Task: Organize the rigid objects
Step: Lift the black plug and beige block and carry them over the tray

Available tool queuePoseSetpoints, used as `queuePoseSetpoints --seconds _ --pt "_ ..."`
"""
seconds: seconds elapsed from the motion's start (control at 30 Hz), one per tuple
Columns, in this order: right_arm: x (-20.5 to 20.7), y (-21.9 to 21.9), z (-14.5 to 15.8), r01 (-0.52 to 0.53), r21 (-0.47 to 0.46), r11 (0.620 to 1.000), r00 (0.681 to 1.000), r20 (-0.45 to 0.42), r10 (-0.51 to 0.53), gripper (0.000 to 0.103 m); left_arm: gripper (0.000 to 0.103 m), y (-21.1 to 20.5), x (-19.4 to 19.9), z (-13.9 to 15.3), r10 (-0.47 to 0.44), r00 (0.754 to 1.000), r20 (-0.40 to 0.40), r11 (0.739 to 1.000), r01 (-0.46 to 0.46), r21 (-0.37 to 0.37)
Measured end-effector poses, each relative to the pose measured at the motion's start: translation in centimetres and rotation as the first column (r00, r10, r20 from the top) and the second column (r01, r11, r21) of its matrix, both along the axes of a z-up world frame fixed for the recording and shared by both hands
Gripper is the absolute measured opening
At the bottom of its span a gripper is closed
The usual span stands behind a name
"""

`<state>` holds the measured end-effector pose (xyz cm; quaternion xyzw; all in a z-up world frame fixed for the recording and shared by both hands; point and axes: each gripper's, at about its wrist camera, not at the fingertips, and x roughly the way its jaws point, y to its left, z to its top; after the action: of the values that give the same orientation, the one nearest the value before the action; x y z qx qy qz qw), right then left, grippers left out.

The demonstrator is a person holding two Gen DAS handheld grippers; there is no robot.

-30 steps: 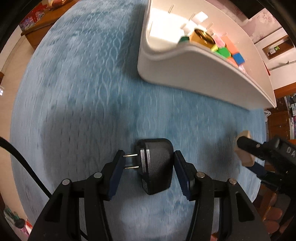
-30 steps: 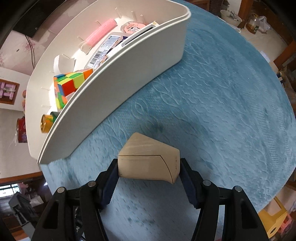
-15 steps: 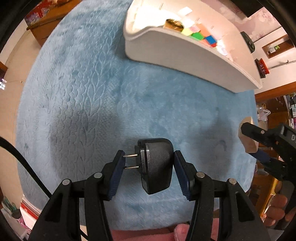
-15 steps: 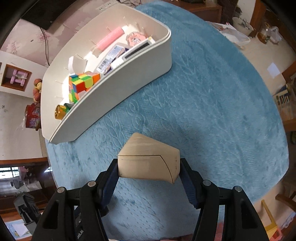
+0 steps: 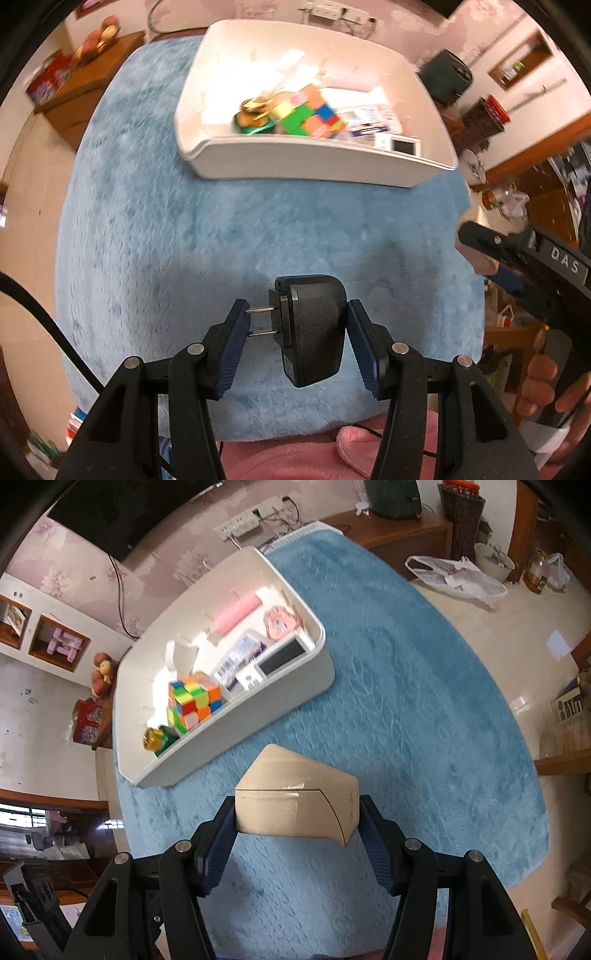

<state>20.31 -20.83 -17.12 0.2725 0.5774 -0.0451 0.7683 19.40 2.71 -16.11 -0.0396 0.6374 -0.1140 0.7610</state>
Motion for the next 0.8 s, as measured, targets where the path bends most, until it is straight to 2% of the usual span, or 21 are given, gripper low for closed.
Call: queuePoseSetpoints --seconds 0.4,0.8 --pt "2.5 -1.3 3.1 -0.037 -0.019 0.999 0.991 0.13 0.039 0.064 0.057 -3.7 4.2 4.8 -0.114 0.984 0.134 0.993 0.111 0.03" --pt "7.3 -1.4 4.1 -0.063 -0.056 0.996 0.965 0.251 0.075 0.064 0.057 -5.7 11.0 5.5 -0.106 0.975 0.194 0.994 0.097 0.054"
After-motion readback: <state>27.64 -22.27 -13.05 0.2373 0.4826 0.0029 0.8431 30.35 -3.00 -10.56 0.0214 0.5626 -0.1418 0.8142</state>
